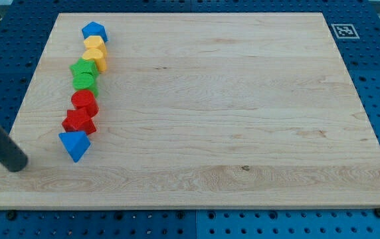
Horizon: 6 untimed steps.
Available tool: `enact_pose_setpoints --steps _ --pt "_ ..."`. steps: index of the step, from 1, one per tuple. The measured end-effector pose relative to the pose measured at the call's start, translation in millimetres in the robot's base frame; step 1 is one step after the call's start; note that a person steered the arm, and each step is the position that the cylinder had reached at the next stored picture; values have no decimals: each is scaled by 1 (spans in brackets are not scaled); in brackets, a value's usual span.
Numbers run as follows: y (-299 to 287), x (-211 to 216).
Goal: Move the triangle to horizontal right of red circle
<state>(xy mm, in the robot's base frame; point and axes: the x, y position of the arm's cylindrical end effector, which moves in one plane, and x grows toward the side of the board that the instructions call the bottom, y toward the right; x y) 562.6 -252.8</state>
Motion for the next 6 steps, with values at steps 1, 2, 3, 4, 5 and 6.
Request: enact_pose_setpoints --steps 1,2,3,4,5,6 --pt "78 -11" --pt "162 -32" --pt "170 -30" --pt "136 -34" --pt "101 -44" --pt "89 -59"
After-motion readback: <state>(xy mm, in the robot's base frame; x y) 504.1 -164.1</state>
